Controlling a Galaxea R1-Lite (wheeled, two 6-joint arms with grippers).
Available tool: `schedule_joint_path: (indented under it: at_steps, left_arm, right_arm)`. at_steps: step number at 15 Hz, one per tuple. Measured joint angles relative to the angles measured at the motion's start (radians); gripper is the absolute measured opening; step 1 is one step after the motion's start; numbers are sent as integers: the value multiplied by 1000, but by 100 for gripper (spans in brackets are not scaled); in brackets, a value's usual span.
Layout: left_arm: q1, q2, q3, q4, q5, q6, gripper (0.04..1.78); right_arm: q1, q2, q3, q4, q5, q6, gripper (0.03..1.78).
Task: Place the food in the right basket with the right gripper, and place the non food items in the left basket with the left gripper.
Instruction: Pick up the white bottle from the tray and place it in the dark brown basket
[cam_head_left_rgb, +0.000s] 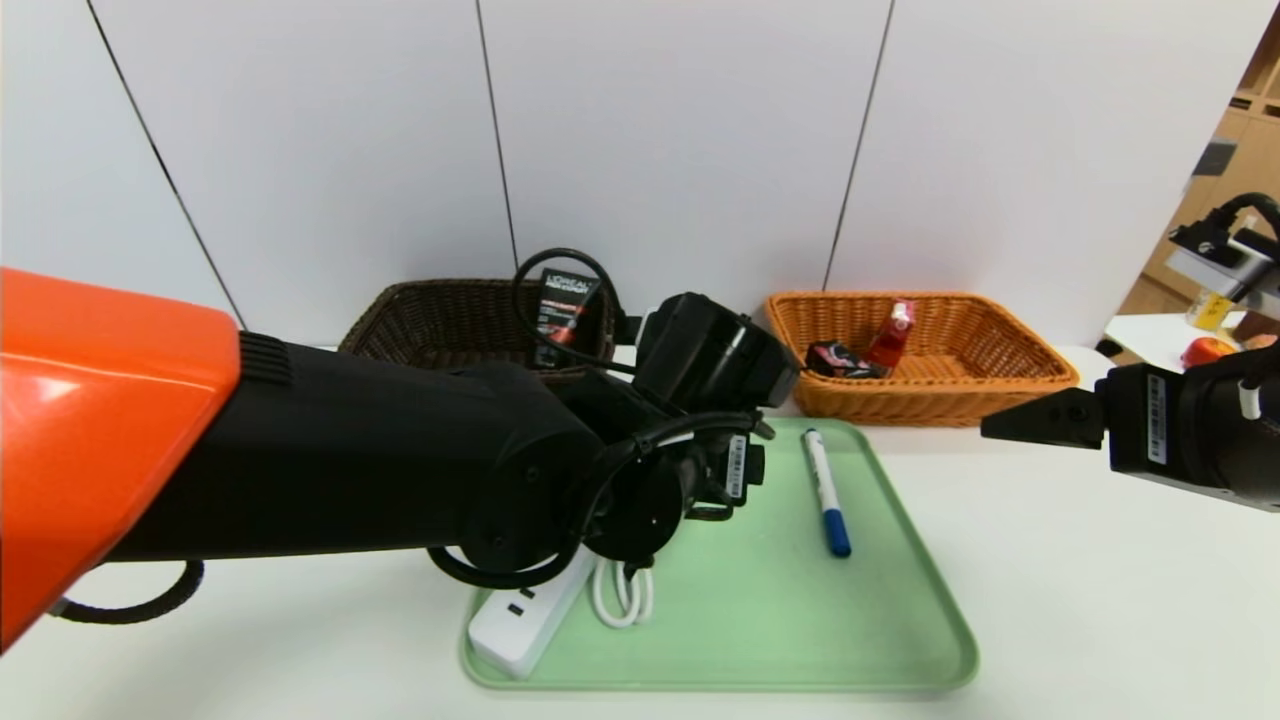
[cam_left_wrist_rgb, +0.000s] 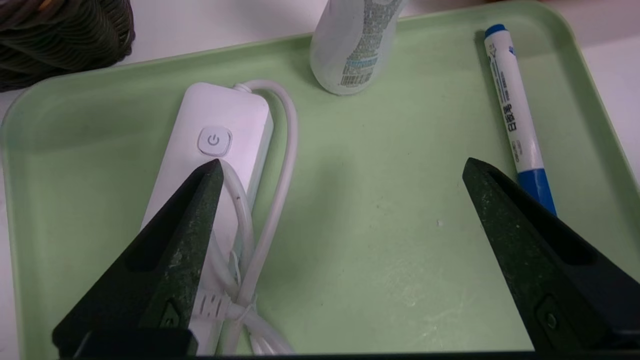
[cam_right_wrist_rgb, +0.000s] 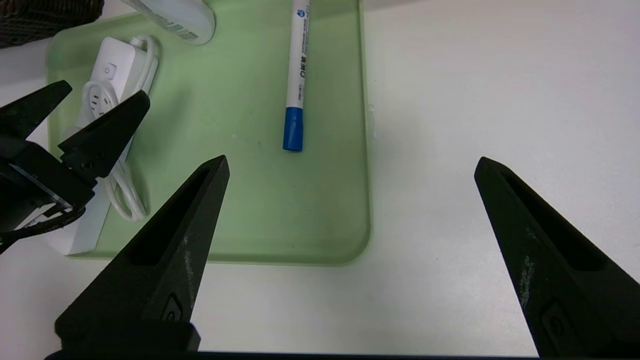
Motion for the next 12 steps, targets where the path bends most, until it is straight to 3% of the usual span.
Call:
schedule_joint_path:
  at_steps: [12]
  left_arm:
    - [7,166,-223,-10,27,-1,169]
  right_arm:
    - [0,-4,24,-1,12,-1,170]
